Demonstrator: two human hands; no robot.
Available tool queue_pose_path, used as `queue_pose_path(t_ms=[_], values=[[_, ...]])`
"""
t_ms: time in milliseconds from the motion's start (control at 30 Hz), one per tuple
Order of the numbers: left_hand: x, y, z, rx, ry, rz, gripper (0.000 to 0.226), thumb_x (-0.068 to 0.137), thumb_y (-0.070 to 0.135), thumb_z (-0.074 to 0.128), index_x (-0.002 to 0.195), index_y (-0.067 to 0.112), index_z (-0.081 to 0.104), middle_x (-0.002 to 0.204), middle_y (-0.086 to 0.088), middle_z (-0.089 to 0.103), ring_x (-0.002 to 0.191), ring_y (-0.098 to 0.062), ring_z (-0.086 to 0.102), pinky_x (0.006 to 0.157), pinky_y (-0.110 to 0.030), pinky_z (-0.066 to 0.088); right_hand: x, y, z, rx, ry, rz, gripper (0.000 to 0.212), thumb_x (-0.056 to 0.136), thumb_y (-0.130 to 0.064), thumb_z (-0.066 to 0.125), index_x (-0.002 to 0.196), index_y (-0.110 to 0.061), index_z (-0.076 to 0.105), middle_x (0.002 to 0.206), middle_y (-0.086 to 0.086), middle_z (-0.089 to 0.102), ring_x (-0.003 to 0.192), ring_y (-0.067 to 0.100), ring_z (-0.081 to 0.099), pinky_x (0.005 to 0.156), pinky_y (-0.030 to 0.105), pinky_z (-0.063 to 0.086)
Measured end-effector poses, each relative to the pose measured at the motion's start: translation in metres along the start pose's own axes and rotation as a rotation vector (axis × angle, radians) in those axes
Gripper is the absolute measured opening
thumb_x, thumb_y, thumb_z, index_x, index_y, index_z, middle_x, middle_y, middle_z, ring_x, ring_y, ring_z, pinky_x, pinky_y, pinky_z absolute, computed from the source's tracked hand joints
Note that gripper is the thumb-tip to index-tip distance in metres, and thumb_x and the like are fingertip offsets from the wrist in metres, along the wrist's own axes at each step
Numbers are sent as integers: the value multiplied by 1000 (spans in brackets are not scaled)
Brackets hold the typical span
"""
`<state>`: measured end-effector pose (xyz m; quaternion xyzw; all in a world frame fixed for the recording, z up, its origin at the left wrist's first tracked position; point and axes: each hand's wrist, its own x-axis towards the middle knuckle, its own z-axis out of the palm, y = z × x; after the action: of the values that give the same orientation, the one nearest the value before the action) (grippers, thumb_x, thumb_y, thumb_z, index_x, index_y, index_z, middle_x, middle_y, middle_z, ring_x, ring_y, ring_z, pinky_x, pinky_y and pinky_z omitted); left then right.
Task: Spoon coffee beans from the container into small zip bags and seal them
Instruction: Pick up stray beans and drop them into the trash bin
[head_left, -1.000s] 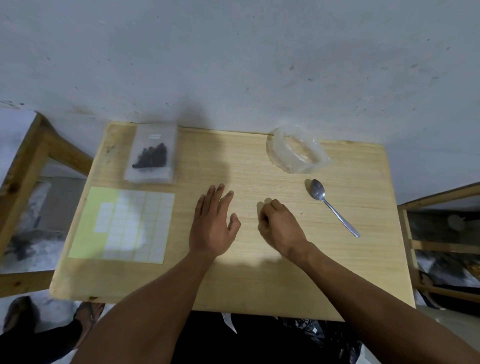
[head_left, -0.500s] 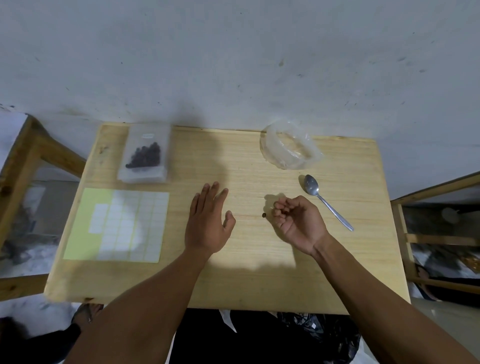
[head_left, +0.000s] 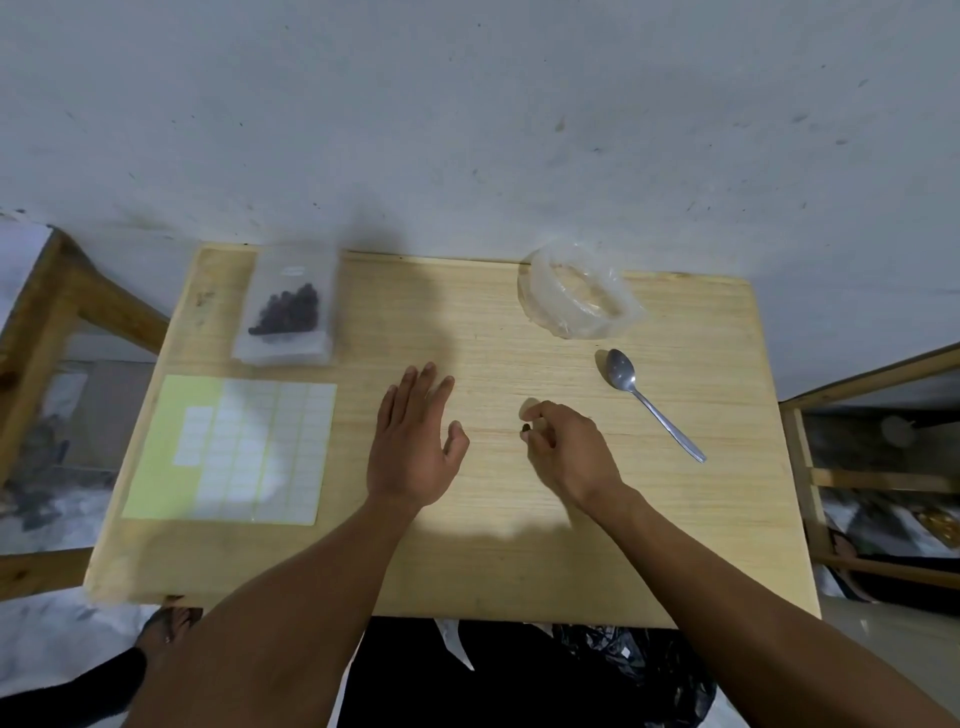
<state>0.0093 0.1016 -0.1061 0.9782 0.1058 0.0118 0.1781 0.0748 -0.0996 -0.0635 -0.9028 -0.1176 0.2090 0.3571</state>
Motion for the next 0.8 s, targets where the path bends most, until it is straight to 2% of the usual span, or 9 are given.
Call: queue_pose_path(t_ms=[100, 167, 267, 367, 433, 533, 667, 733, 800], values=[[0, 0, 0, -5, -8, -1, 57, 92, 35, 49, 147, 20, 39, 160, -2, 28, 152, -20, 14, 124, -42, 14, 0, 1, -2, -69, -3, -30, 9, 92, -16, 58, 100, -17, 63, 81, -11, 57, 75, 10, 54, 71, 28, 45], [0, 0, 0, -3, -10, 3, 57, 92, 35, 49, 147, 20, 39, 160, -2, 28, 152, -21, 14, 123, -42, 14, 0, 1, -3, -61, -28, -34, 1, 92, -18, 57, 93, -17, 58, 76, -11, 56, 70, 13, 53, 69, 31, 46], [0, 0, 0, 3, -8, 15, 57, 92, 35, 49, 146, 20, 39, 160, -3, 29, 151, -22, 15, 123, -42, 15, -4, 0, -5, 64, -38, 15, 7, 90, -21, 56, 86, -20, 50, 70, 1, 61, 62, 17, 56, 65, 31, 49], [0, -2, 1, 12, -4, 34, 57, 92, 35, 49, 146, 19, 39, 159, -5, 30, 151, -23, 17, 123, -43, 16, -16, -1, -7, 259, 2, 95, 8, 88, -13, 54, 81, -16, 49, 70, -3, 61, 60, 6, 51, 61, 18, 44], [-1, -3, 3, 28, 9, 42, 57, 92, 36, 46, 145, 19, 40, 159, -6, 31, 150, -25, 19, 122, -44, 17, -29, -2, -10, 388, 22, 182, 14, 87, -9, 50, 76, -17, 51, 70, -12, 58, 61, -1, 51, 63, 17, 43], [0, -1, 3, 69, 14, 64, 57, 91, 34, 45, 145, 16, 42, 157, -11, 34, 148, -29, 24, 120, -47, 21, -57, -3, -15, 465, 38, 278, 23, 90, -4, 52, 75, -20, 56, 73, -13, 58, 63, -5, 54, 62, 10, 43], [-3, -1, 4, 68, -16, 72, 58, 90, 34, 38, 144, 14, 43, 156, -14, 33, 148, -33, 22, 120, -49, 16, -104, 12, -11, 512, 33, 326, 20, 93, -9, 60, 79, -24, 63, 84, -11, 63, 81, 10, 60, 76, 25, 49], [-10, 5, 5, 3, -17, 91, 56, 86, 31, 39, 138, 14, 50, 153, -14, 38, 147, -35, 25, 119, -52, 17, -132, 20, -7, 556, 74, 365, 24, 94, -5, 60, 79, -23, 66, 82, -11, 65, 77, 7, 61, 74, 24, 50], [-28, 25, 12, -66, -21, 227, 50, 85, 28, 42, 130, 13, 59, 147, -15, 46, 143, -35, 33, 117, -53, 23, -167, 26, -1, 632, 137, 405, 29, 94, -3, 61, 76, -25, 69, 81, -8, 69, 74, 5, 63, 71, 21, 52]])
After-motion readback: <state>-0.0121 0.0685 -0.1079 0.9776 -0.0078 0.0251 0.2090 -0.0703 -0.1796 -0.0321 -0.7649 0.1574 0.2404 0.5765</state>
